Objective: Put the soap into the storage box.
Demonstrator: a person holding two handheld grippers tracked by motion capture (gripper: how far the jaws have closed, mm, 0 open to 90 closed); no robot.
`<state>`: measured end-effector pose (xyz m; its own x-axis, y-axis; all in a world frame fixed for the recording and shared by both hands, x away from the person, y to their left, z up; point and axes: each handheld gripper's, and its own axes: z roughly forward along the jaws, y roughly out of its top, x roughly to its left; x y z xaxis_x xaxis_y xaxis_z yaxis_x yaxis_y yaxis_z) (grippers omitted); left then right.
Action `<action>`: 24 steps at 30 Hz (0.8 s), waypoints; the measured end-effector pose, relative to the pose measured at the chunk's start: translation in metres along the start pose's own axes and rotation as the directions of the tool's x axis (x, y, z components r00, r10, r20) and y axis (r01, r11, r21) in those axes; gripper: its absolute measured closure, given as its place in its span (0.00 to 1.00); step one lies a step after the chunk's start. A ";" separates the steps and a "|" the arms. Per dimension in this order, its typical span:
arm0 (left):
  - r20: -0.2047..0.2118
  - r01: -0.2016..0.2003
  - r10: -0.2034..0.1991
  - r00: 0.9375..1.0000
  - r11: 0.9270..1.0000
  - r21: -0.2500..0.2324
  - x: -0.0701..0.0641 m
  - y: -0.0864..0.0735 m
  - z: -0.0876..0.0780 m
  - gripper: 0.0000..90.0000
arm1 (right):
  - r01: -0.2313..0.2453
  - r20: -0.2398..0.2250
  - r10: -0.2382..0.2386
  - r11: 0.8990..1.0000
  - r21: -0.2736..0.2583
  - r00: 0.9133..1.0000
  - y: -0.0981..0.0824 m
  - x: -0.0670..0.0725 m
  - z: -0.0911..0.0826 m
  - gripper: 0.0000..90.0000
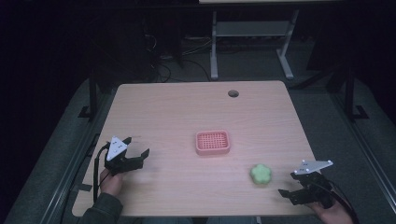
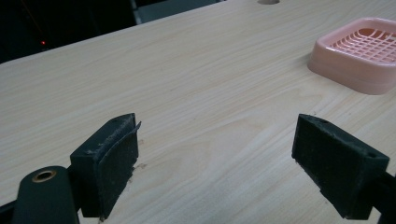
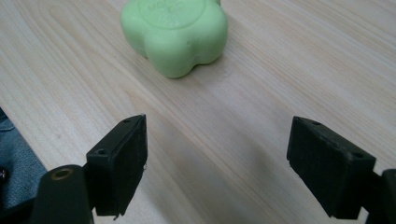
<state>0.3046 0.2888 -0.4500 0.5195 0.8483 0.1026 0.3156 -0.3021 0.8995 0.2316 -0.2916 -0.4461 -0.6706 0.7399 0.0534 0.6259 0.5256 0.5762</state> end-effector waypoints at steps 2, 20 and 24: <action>0.002 0.002 -0.002 1.000 1.000 0.000 0.000 0.000 0.000 0.16 | 0.006 -0.002 -0.006 1.000 0.003 1.000 0.003 0.001 0.001 0.22; -0.002 0.001 -0.001 1.000 1.000 0.002 0.000 0.000 -0.001 0.16 | 0.105 0.001 -0.105 0.992 0.068 0.994 0.034 0.009 0.004 0.21; -0.003 0.009 -0.009 1.000 1.000 0.002 0.001 0.000 -0.001 0.16 | 0.122 -0.010 -0.121 0.989 0.082 0.993 0.044 0.011 0.006 0.20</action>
<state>0.3044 0.2895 -0.4497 0.5143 0.8523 0.0958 0.3215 -0.2952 0.8997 0.2541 -0.2574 -0.4251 -0.7453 0.6667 -0.0091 0.5702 0.6444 0.5095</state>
